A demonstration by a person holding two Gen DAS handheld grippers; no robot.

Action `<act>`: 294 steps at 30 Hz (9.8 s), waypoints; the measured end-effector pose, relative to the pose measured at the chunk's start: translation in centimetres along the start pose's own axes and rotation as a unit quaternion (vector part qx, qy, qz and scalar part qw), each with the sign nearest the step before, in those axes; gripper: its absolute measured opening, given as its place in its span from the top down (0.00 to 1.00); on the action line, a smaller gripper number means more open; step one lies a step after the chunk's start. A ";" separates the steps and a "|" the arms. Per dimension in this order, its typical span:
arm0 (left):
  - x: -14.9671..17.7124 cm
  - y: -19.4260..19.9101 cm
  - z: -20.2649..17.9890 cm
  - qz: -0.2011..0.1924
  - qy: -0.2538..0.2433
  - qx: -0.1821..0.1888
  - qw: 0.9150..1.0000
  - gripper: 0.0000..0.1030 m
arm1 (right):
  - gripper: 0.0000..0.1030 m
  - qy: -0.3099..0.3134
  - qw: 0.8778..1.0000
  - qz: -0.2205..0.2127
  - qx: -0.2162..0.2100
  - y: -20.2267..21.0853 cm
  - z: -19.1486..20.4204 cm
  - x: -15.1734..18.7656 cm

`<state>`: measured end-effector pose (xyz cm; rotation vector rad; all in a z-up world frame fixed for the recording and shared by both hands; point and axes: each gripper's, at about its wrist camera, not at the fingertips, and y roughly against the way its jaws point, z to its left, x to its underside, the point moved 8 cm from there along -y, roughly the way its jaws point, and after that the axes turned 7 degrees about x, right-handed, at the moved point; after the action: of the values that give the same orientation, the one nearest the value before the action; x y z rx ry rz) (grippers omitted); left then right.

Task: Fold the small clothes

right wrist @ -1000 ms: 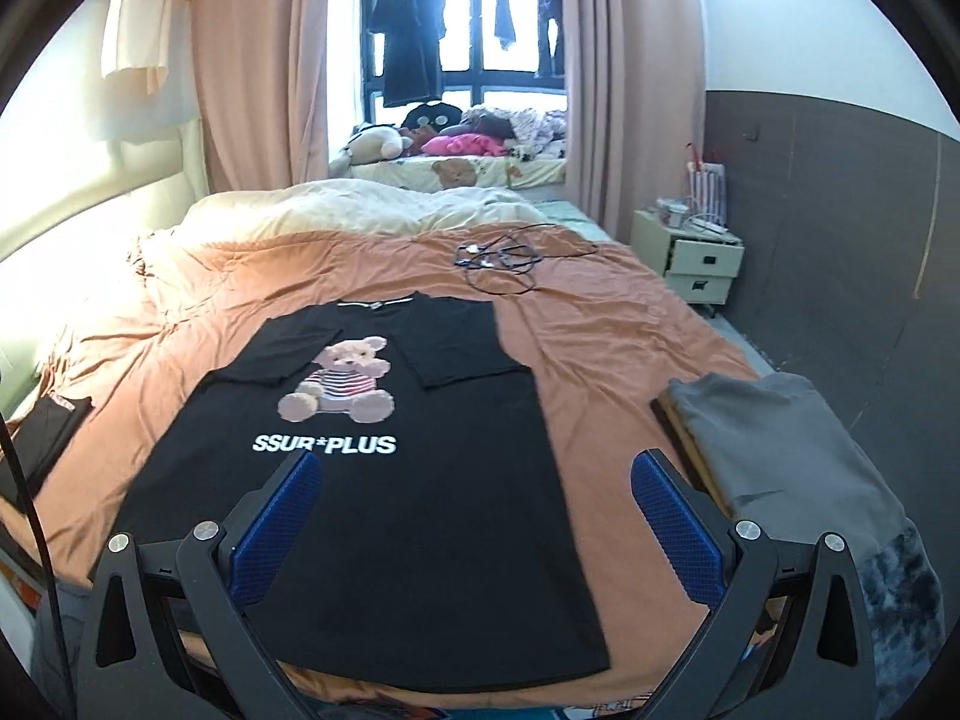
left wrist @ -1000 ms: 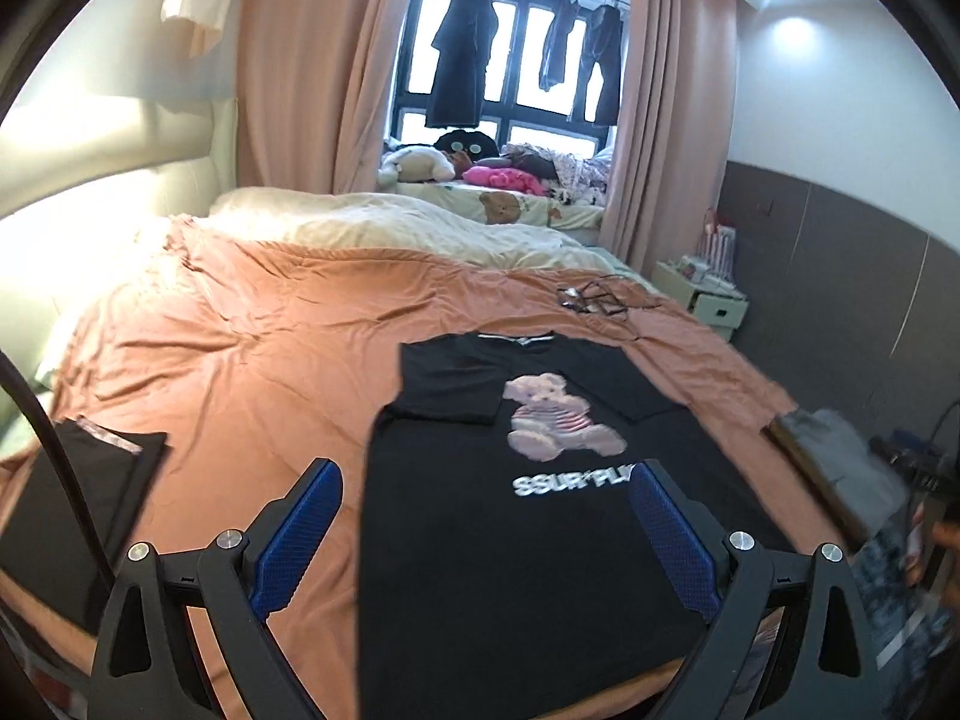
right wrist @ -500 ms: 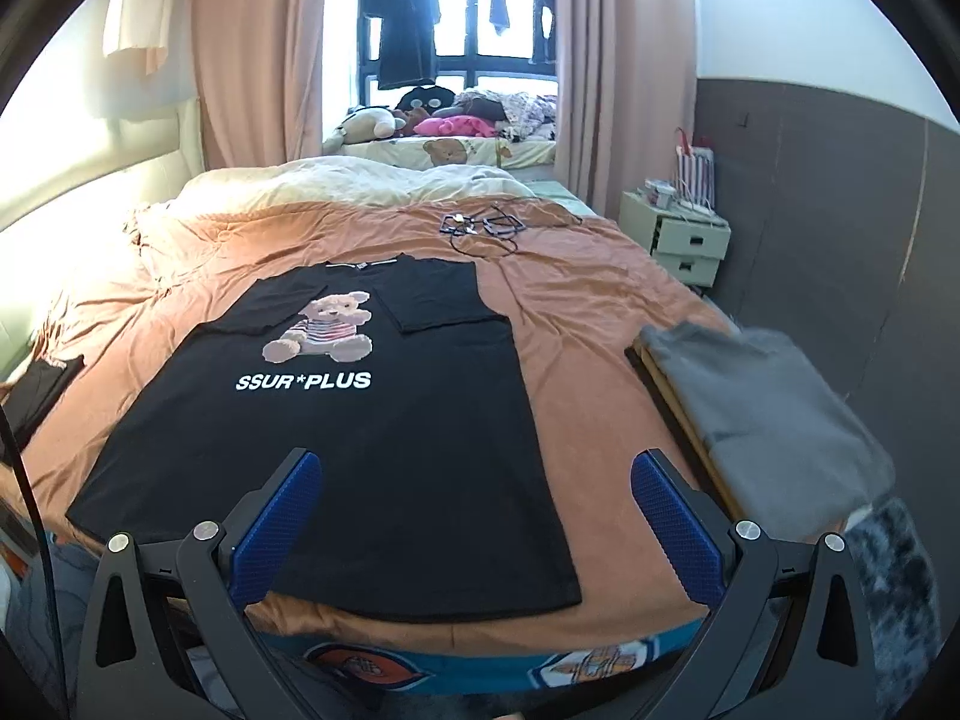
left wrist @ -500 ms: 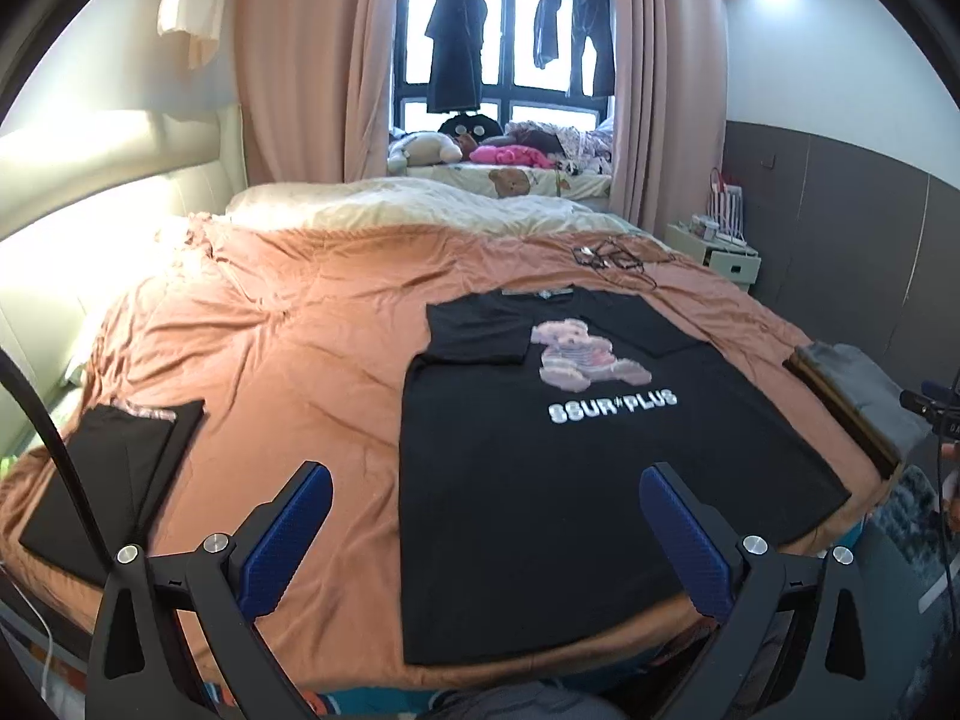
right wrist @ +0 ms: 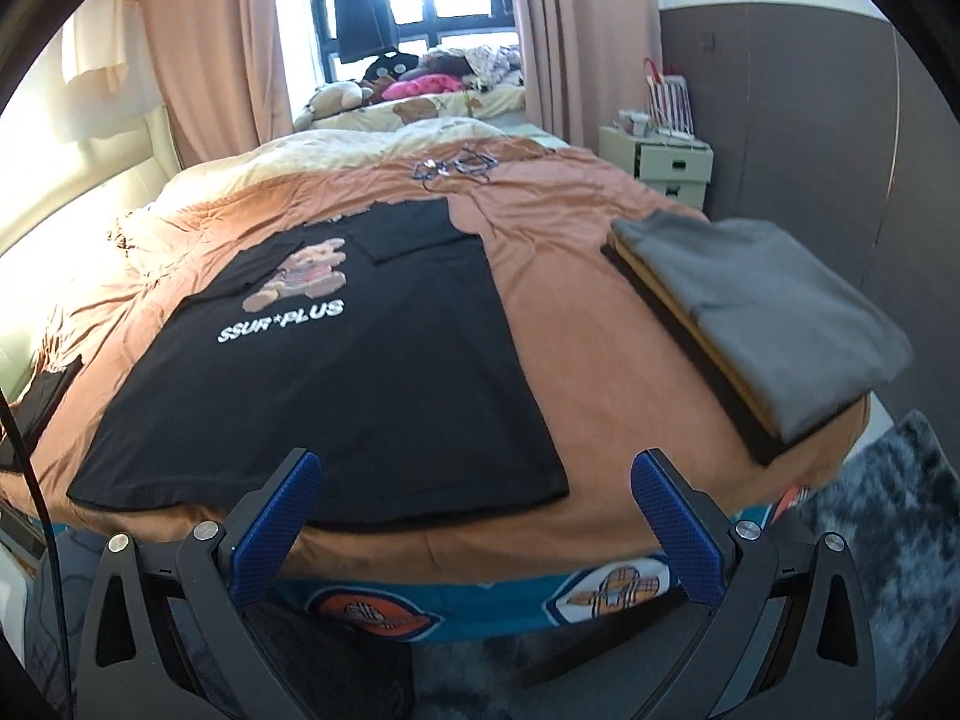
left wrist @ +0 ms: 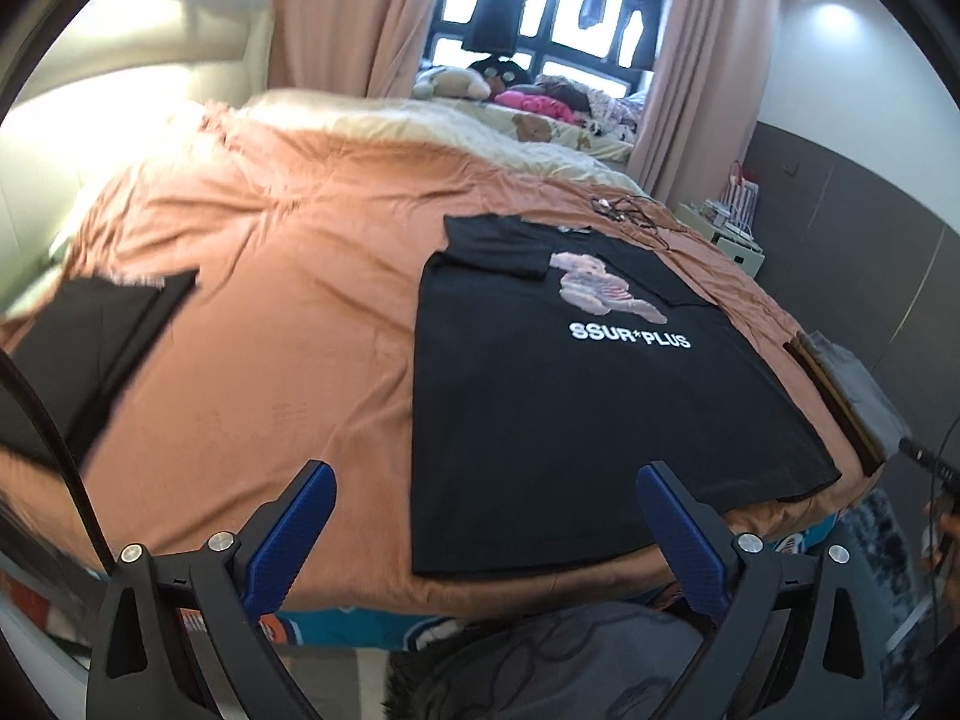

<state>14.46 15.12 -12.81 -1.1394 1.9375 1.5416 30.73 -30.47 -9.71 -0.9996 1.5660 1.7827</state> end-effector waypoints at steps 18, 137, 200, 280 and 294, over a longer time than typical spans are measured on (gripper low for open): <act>5.3 -6.6 5.2 0.090 0.190 0.059 0.976 0.65 | 0.35 -0.079 0.993 0.075 -0.050 -6.1 -4.8 2.2; -5.4 16.9 3.9 -0.183 0.293 0.137 0.928 0.96 | 1.00 -0.330 0.889 -0.092 -0.303 -1.4 -9.8 1.8; -18.3 -21.4 10.7 -0.009 0.324 0.019 0.946 0.96 | 1.00 -0.339 0.921 0.073 -0.180 -33.6 -4.2 -13.7; -24.8 -34.0 13.7 0.171 -0.063 -0.128 0.975 0.28 | 0.36 0.016 0.988 0.148 0.044 -38.3 3.1 -20.0; -20.8 -36.6 9.7 0.216 -0.128 -0.061 0.966 0.37 | 0.54 -0.018 0.985 0.167 -0.043 -39.1 0.6 -17.4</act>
<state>54.14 29.38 -22.37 -0.5384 2.0188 1.9417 72.05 -22.45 -17.63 -0.7703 1.7260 2.0962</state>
